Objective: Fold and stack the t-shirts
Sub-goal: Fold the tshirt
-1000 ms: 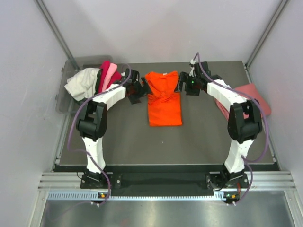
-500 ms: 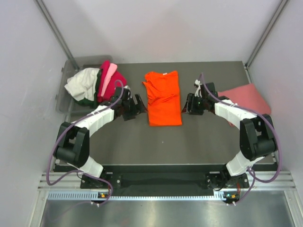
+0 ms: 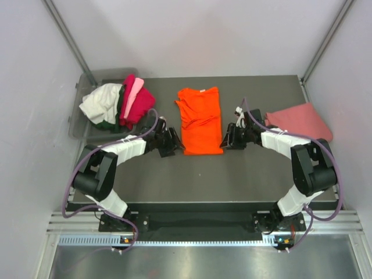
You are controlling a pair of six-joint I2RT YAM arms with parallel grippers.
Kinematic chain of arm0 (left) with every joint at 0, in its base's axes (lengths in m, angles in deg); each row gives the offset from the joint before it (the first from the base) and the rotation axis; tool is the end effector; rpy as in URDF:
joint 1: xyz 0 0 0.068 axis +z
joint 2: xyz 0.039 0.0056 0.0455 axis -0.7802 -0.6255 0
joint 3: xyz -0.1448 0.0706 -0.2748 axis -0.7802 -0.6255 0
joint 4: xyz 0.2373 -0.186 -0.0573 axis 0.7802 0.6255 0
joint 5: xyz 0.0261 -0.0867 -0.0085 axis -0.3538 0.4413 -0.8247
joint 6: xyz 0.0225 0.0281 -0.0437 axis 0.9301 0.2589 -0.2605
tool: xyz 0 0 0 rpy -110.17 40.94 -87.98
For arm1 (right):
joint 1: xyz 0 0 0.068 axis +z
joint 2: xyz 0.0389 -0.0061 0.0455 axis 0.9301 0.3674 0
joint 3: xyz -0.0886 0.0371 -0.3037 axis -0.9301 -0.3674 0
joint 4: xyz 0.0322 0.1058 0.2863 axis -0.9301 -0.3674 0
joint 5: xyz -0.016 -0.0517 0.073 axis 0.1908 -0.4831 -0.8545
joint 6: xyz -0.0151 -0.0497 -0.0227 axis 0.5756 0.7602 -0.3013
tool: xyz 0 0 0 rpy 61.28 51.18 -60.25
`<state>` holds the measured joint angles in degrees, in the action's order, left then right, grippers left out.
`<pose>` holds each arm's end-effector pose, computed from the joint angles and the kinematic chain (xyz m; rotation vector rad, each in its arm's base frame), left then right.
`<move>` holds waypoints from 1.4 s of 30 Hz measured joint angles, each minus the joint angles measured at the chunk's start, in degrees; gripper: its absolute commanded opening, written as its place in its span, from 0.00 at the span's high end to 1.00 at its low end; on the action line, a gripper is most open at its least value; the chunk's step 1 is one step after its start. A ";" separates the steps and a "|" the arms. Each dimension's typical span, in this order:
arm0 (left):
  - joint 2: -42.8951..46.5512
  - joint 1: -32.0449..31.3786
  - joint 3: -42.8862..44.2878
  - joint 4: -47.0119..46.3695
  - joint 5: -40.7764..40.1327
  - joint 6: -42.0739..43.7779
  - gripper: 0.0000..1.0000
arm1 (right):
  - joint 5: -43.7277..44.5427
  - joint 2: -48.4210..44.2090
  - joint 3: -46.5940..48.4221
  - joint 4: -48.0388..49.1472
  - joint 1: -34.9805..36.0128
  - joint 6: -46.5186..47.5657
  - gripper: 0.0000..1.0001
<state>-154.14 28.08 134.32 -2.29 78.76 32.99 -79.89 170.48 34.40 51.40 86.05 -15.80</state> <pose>0.3238 -0.1508 0.1826 -0.3843 2.6043 -0.8203 0.3401 0.1258 0.1897 -0.0326 2.5813 0.8468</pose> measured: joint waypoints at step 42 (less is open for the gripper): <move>-5.55 -4.61 0.20 -5.27 -1.25 -4.13 0.50 | -0.35 6.14 -1.79 3.63 1.92 -2.36 1.00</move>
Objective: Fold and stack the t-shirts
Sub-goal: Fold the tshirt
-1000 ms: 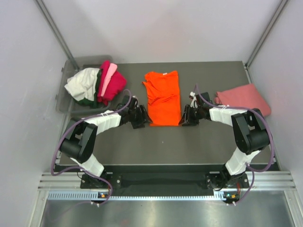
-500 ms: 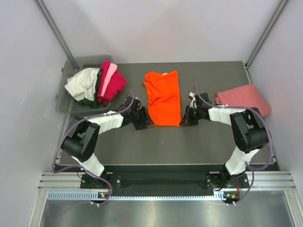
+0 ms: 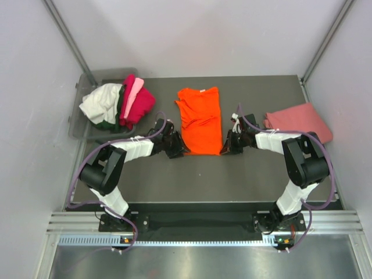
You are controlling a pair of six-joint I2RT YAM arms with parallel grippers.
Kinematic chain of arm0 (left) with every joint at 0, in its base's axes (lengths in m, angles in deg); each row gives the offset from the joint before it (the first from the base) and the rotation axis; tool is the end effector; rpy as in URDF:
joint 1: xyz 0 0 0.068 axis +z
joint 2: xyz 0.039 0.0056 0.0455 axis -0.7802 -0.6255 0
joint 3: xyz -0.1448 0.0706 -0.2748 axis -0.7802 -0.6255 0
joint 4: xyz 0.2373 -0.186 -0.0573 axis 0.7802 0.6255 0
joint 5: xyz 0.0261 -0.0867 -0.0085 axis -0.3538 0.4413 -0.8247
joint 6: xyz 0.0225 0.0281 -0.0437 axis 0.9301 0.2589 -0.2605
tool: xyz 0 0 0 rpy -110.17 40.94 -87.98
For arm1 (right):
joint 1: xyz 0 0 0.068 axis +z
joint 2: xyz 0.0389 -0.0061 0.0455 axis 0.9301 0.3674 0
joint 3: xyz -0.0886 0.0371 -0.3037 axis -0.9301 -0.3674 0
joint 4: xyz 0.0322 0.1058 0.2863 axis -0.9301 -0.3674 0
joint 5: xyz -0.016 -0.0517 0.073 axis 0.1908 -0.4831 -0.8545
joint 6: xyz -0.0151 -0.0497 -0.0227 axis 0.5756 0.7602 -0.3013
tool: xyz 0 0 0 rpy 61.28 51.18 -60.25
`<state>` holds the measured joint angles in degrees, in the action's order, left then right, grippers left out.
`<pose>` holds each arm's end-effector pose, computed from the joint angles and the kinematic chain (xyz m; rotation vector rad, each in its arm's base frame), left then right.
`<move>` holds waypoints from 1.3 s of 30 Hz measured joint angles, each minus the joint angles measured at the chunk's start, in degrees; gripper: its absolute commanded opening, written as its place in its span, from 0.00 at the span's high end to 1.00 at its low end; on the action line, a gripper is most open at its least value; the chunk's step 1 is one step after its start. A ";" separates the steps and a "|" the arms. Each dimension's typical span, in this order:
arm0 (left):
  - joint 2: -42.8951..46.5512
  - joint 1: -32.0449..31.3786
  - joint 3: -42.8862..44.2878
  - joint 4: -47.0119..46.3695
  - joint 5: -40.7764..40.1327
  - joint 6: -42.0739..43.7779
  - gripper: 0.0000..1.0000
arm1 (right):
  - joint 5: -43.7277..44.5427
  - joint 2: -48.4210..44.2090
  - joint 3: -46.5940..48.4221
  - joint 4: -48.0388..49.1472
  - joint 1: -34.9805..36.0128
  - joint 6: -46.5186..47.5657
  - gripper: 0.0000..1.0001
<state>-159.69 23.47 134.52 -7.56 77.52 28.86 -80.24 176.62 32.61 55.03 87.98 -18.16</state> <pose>0.3239 -0.1824 0.1565 -0.3877 2.6321 -0.8440 0.3390 0.1386 0.1471 -0.0017 2.6742 0.8644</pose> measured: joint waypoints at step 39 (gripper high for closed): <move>26.53 -10.03 -9.79 12.37 -4.07 -1.75 1.00 | 1.70 -30.77 -10.14 -12.04 7.61 -0.59 1.00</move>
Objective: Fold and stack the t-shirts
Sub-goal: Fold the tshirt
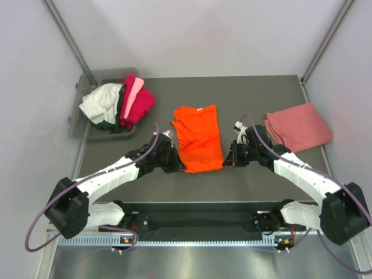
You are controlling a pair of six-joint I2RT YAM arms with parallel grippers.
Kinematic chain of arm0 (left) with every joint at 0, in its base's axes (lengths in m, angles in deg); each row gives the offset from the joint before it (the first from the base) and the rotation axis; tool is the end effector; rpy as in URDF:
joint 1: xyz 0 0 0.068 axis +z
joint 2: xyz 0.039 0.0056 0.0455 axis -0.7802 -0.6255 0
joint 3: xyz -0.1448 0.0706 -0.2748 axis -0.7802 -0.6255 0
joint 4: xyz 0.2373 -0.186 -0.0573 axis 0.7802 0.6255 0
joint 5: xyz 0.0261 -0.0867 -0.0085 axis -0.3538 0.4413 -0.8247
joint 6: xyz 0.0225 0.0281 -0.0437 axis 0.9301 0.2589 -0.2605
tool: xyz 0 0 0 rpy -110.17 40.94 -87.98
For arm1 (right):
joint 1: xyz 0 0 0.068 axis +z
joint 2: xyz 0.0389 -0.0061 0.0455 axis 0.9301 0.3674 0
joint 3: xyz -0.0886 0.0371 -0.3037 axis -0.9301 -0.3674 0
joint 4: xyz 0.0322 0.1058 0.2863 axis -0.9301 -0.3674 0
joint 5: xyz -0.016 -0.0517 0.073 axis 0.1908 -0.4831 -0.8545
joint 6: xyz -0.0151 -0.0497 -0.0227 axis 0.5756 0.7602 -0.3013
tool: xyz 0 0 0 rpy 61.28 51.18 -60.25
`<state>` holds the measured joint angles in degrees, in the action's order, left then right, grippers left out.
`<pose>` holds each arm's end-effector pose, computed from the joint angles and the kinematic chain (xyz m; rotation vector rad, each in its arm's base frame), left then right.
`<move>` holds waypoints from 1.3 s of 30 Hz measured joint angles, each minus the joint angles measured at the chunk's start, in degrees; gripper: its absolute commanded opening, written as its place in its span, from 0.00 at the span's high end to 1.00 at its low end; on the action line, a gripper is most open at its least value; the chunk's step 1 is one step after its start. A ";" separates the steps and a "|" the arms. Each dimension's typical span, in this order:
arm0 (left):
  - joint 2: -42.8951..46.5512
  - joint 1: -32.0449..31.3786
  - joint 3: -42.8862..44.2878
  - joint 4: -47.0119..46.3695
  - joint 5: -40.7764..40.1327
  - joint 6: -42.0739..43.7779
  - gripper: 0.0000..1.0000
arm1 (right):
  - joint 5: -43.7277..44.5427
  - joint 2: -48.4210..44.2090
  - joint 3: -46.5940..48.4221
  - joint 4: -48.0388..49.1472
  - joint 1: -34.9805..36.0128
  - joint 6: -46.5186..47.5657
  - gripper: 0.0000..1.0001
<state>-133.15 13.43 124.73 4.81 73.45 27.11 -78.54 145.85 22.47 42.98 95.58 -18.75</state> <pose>0.2143 -0.1760 0.2246 -0.2138 2.5972 -0.8850 0.2273 0.1347 0.2339 -0.1908 2.5439 0.9157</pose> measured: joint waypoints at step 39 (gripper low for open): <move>-48.19 24.41 54.25 8.37 1.64 7.26 0.29 | 9.29 50.49 57.72 -4.90 -9.29 6.03 0.01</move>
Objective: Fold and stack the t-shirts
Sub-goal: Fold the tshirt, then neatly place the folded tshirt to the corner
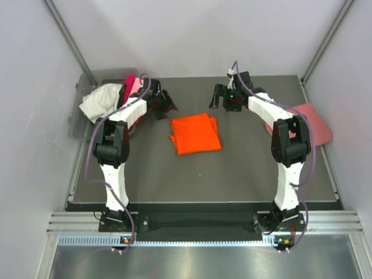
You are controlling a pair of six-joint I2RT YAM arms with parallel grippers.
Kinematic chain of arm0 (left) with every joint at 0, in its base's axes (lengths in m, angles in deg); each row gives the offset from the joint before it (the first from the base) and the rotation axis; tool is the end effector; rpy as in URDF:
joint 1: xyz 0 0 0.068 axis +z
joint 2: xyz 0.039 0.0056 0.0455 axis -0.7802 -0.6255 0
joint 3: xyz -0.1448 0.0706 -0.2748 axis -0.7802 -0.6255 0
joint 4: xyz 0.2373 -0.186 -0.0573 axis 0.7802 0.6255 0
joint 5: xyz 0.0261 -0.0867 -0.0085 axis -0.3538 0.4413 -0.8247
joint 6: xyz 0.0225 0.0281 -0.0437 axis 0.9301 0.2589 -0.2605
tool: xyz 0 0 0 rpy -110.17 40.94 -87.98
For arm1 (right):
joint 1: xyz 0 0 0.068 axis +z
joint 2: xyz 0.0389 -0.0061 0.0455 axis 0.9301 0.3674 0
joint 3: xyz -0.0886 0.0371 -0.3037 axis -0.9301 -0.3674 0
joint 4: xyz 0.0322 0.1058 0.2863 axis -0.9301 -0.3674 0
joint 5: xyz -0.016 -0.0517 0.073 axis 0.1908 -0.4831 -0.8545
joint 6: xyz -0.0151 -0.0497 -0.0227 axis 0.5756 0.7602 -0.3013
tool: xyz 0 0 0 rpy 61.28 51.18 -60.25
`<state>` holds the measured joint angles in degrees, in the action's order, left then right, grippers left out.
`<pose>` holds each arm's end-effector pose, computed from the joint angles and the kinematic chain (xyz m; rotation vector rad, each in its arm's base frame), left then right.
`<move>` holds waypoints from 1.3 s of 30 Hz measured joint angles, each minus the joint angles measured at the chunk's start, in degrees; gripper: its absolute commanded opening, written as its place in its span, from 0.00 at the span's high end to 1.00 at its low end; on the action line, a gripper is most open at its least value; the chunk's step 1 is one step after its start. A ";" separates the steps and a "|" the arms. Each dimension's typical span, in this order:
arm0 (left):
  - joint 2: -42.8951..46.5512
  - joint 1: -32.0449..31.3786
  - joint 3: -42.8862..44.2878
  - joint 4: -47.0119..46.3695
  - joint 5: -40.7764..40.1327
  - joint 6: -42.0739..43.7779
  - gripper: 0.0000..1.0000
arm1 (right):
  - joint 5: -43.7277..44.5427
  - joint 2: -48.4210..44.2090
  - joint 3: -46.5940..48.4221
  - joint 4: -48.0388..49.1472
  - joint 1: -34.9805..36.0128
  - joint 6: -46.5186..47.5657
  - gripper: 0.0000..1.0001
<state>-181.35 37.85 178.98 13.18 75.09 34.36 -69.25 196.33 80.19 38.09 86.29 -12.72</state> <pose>0.5189 -0.1327 0.2291 -0.5779 2.4807 -0.6913 0.5126 0.1757 0.2558 -0.0451 2.4455 0.6231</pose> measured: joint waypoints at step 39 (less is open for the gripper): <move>29.79 -8.07 -44.15 -22.49 -15.21 8.22 0.35 | 44.72 -6.54 -16.70 -5.75 -5.88 14.14 0.55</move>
<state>-151.56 29.78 134.82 -9.31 59.88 42.58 -24.53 189.80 63.49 32.34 80.41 1.42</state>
